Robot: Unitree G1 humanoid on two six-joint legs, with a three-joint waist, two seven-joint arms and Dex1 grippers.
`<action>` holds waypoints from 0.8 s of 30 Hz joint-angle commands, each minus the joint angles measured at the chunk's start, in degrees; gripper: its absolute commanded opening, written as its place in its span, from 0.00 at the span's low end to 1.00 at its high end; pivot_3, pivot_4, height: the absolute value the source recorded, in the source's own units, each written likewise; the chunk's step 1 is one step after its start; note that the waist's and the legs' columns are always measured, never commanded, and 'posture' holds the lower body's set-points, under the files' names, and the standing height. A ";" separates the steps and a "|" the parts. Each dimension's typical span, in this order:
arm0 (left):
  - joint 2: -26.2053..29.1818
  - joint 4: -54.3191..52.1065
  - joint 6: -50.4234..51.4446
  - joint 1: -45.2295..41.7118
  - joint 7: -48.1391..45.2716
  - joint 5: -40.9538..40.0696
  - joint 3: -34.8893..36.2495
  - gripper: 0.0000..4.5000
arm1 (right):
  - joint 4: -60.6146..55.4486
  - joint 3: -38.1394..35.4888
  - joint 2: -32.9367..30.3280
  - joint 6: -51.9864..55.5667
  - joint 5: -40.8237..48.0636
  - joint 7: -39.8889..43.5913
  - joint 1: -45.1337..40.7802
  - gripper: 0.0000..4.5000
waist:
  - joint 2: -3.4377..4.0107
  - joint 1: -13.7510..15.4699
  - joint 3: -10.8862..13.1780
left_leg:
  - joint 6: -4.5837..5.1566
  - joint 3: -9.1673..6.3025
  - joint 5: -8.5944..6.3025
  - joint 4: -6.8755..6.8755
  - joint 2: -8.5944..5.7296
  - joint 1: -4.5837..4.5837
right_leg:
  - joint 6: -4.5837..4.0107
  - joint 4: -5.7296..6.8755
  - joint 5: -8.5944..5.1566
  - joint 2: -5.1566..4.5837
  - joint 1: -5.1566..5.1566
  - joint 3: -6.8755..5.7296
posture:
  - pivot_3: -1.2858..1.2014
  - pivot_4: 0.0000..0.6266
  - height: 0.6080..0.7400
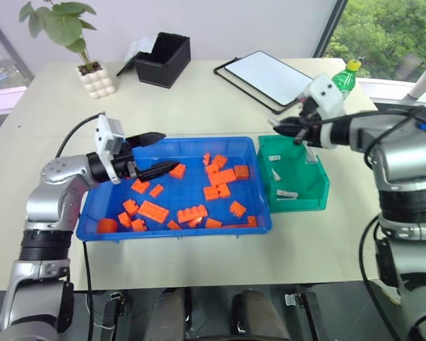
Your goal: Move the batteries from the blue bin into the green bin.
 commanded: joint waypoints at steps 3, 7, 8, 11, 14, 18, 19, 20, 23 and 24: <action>-1.34 2.70 -2.81 -3.66 -2.53 1.39 -1.19 1.00 | -6.54 -4.15 -2.25 3.69 3.14 -3.38 2.73 0.03 | 0.00 -0.12 0.00 | 0.00 0.00 0.00 0.00 0.03 0.00 | 0.00 0.01 0.00 0.04 -0.01 0.00 | 0.52 0.24 1.00; -2.38 4.48 -3.65 -5.32 -3.39 2.23 -1.81 1.00 | -9.41 -5.43 -2.31 6.03 5.15 -5.62 4.96 0.03 | 0.00 0.02 0.00 | -0.01 -0.01 0.01 0.02 0.02 0.00 | 0.00 0.01 0.00 0.03 0.01 0.00 | 0.52 0.24 1.00; -2.51 4.76 -3.75 -5.57 -3.53 2.33 -1.85 1.00 | -9.94 -5.53 -2.32 6.31 5.57 -6.06 5.54 0.03 | 0.00 0.04 0.00 | 0.00 -0.01 0.01 0.02 0.02 0.00 | 0.00 0.01 0.00 0.03 0.01 0.00 | 0.52 0.24 1.00; -2.75 4.99 -3.81 -5.89 -3.88 2.49 -1.80 1.00 | -10.92 -5.89 -2.33 6.89 6.73 -7.30 7.34 0.03 | 0.00 0.10 0.00 | -0.02 -0.01 0.01 0.03 0.01 0.00 | 0.00 0.00 0.00 0.03 0.02 0.00 | 0.52 0.24 1.00; -2.90 5.07 -3.84 -5.95 -3.99 2.64 -1.61 1.00 | -11.42 -6.19 -2.33 7.52 7.98 -8.35 8.45 0.03 | 0.00 0.09 0.00 | 0.00 -0.02 0.01 0.04 0.00 0.00 | 0.00 0.00 0.00 0.02 0.03 0.00 | 0.52 0.24 1.00; -2.91 4.56 -3.71 -5.46 -3.76 2.65 -1.21 1.00 | -12.45 -5.85 -2.84 8.69 10.37 -8.28 10.27 0.44 | 0.00 0.10 0.00 | 0.00 -0.04 0.01 0.04 0.00 0.00 | 0.00 0.00 0.00 0.03 0.04 0.00 | 0.52 0.24 1.00; -2.83 4.45 -3.69 -5.35 -3.70 2.66 -1.08 1.00 | -12.56 -5.83 -2.78 8.58 10.60 -8.69 10.31 0.58 | 0.00 0.09 0.00 | 0.00 -0.04 0.01 0.04 0.00 0.00 | 0.00 0.00 0.00 0.03 0.04 0.00 | 0.52 0.24 1.00; -2.76 4.39 -3.72 -5.27 -3.58 2.71 -0.96 1.00 | -12.43 -5.88 -2.73 8.41 10.72 -9.16 10.21 0.72 | 0.00 0.08 0.00 | 0.00 -0.04 0.01 0.04 0.00 0.00 | 0.00 0.00 0.00 0.03 0.05 0.00 | 0.52 0.24 1.00; -2.49 4.31 -4.01 -5.07 -3.02 3.00 -0.62 1.00 | -11.65 -5.95 -2.71 7.61 11.17 -10.26 9.48 0.98 | 0.00 0.06 0.00 | 0.00 -0.05 0.01 0.05 0.00 0.01 | 0.00 0.00 0.00 0.04 0.05 0.00 | 0.52 0.24 1.00; -2.38 4.01 -3.94 -4.88 -2.75 2.90 -0.33 1.00 | -11.18 -6.06 -2.70 7.36 11.32 -10.56 9.16 0.98 | 0.00 0.07 0.00 | 0.00 -0.05 0.01 0.05 0.00 0.00 | 0.00 0.00 0.00 0.04 0.05 0.00 | 0.52 0.24 1.00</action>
